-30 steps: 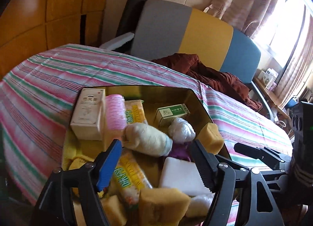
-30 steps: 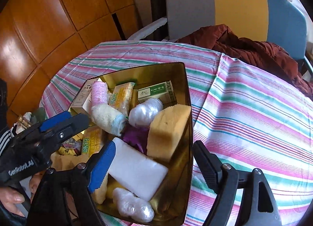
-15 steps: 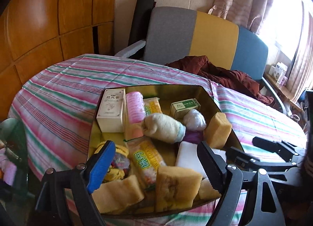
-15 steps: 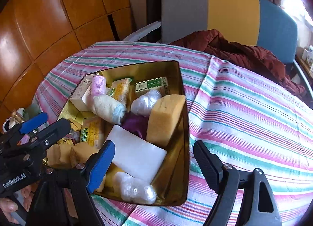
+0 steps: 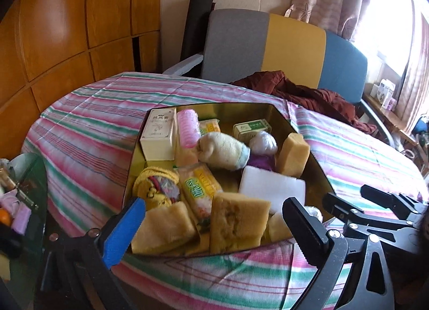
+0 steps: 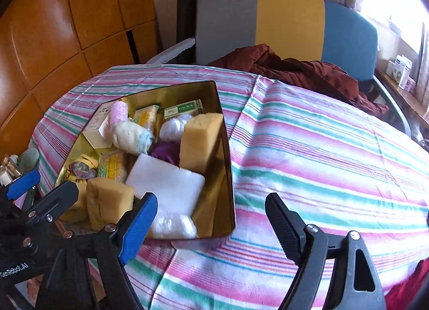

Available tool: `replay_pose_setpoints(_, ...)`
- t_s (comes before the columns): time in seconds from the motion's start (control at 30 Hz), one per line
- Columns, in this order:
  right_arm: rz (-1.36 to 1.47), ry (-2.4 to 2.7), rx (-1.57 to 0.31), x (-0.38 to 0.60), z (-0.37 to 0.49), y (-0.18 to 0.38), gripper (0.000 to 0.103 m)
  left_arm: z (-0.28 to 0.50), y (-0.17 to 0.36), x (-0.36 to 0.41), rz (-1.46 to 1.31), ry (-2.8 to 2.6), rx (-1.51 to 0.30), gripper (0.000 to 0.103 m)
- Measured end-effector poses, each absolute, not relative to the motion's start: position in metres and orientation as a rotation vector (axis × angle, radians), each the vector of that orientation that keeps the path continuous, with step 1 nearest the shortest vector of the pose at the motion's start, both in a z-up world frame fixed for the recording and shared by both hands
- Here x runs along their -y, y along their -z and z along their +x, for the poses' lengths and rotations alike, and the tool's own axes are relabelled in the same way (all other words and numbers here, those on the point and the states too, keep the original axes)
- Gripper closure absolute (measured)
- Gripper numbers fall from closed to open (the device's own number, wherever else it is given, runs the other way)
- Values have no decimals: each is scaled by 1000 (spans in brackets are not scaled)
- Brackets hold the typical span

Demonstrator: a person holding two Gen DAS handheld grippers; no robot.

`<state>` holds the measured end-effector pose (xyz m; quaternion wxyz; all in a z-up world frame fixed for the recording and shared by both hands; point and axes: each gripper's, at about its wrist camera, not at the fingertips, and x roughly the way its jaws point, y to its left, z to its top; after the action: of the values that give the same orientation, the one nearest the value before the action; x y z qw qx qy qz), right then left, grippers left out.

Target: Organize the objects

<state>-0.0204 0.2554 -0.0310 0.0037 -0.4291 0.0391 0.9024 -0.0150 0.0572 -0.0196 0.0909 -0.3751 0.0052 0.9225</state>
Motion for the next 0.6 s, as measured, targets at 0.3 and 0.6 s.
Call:
replay_pose_setpoints(0.3,-1338,-2819,-114,-256,-9,33,19,-6,18,-57,-1108,-2775,-28,0)
replay_pose_setpoints(0.6,-1328,-2828,-101,-254,-6,30,19,-4,17,-53,-1109,-2776,-2,0)
